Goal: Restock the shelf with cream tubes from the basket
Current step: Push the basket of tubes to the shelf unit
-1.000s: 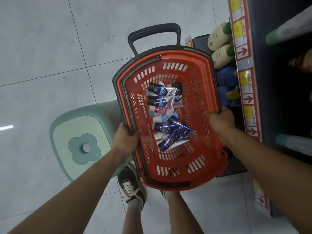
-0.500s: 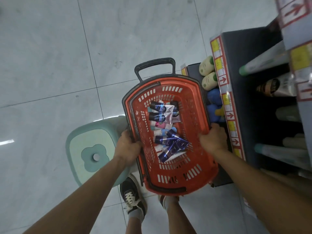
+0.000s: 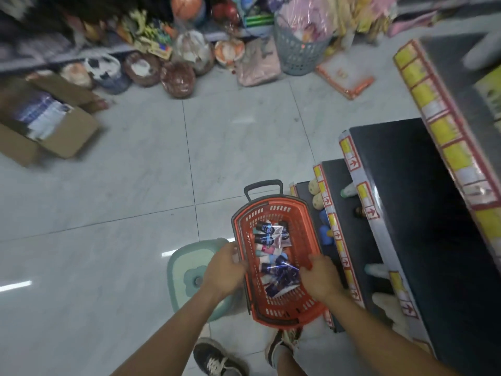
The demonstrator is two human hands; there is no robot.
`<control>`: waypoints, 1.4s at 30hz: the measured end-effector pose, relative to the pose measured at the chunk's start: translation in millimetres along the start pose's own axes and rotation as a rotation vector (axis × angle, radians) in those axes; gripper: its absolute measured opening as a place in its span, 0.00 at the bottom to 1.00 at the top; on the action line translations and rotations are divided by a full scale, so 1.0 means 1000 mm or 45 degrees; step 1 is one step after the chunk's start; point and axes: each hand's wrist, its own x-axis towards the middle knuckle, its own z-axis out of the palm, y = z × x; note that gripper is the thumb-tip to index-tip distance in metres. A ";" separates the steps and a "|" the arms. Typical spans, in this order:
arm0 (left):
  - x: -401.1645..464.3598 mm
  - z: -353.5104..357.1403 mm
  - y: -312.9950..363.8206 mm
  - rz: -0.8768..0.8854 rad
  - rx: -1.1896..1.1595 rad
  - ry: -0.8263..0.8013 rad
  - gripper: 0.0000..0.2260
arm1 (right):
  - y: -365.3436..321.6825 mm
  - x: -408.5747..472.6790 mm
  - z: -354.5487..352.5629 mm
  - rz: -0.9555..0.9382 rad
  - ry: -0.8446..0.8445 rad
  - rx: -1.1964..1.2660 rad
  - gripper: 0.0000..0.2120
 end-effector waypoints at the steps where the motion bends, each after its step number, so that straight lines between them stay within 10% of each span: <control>1: -0.018 -0.012 0.013 -0.003 0.006 -0.003 0.22 | -0.002 -0.012 -0.004 -0.018 -0.008 -0.016 0.03; 6: -0.081 -0.059 0.036 0.021 0.034 0.003 0.23 | -0.023 -0.081 -0.022 -0.043 0.024 -0.083 0.17; 27: -0.243 -0.134 0.059 0.601 0.502 -0.132 0.12 | -0.063 -0.308 -0.033 0.030 0.349 0.083 0.15; 42: -0.186 -0.037 0.168 0.728 0.871 -0.371 0.10 | 0.044 -0.242 -0.047 0.279 0.256 0.379 0.19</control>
